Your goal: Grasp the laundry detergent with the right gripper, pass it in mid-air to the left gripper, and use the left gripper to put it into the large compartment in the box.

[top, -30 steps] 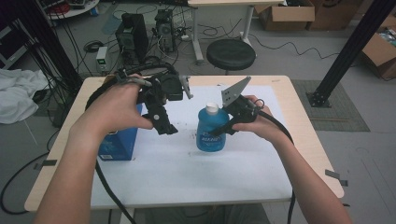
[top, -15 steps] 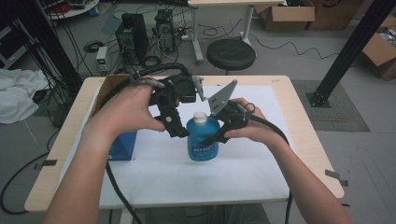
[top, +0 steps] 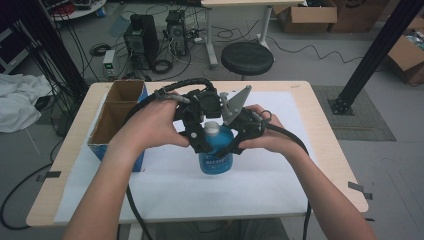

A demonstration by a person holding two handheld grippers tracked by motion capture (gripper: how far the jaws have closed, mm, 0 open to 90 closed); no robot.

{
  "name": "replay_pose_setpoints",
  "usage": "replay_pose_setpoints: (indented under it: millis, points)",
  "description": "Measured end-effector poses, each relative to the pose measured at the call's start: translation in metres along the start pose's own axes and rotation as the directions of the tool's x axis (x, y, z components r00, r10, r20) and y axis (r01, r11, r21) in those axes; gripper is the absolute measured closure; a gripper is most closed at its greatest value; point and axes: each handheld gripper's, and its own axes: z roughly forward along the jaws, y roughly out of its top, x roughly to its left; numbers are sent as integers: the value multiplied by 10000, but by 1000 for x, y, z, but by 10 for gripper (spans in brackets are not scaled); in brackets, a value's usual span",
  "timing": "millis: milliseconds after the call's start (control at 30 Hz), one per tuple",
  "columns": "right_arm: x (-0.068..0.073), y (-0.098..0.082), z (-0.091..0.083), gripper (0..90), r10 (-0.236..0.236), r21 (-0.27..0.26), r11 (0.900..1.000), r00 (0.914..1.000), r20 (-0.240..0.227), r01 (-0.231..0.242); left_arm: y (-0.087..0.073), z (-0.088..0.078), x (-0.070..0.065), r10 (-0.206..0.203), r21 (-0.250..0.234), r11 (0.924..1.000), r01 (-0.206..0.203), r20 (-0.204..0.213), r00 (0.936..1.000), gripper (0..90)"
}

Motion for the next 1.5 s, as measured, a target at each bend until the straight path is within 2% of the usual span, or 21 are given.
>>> replay_pose_setpoints:
  millis: [200,333,367,500,700,767,800,867,933,1133,1500]
  points:
    - [-1,0,1,451,-94,117,9999,10000,-31,94,1,9,0,-6,61,10000,7,-76,10000,5]
    - [1,0,2,451,134,213,9997,9999,-25,-133,2,14,-1,-29,11,10000,29,-140,9999,23]
    - [0,0,3,450,38,178,9998,10000,-34,-37,1,15,-2,-95,-45,9999,94,-129,9999,33]
    - [0,-1,3,451,114,231,9997,9999,9,-114,1,15,-2,-111,-209,9997,109,-69,9999,86]
    - [0,-1,1,451,119,154,9998,9999,-9,-119,2,16,-2,-17,-114,9999,14,-196,9998,132]
    - [0,-1,1,450,123,138,9998,9999,-27,-123,2,17,-4,-102,-149,9998,100,-158,9998,148]
    - [-1,-2,2,450,85,134,9999,10000,-14,-85,3,17,-4,9,-22,10000,-10,-229,9997,157]
    - [-1,-2,2,450,-28,211,9998,10000,31,27,3,17,-4,10,14,10000,-9,-274,9996,158]
    - [-1,-2,3,450,112,208,9997,9999,-12,-112,4,18,-5,16,55,10000,-14,-323,9995,160]
    - [-2,-2,2,450,116,149,9998,9999,27,-116,6,19,-6,80,96,9999,-76,-400,9992,169]
    - [-3,-5,2,450,131,46,9999,9999,36,-132,6,21,-6,82,160,9998,-78,-260,9996,225]
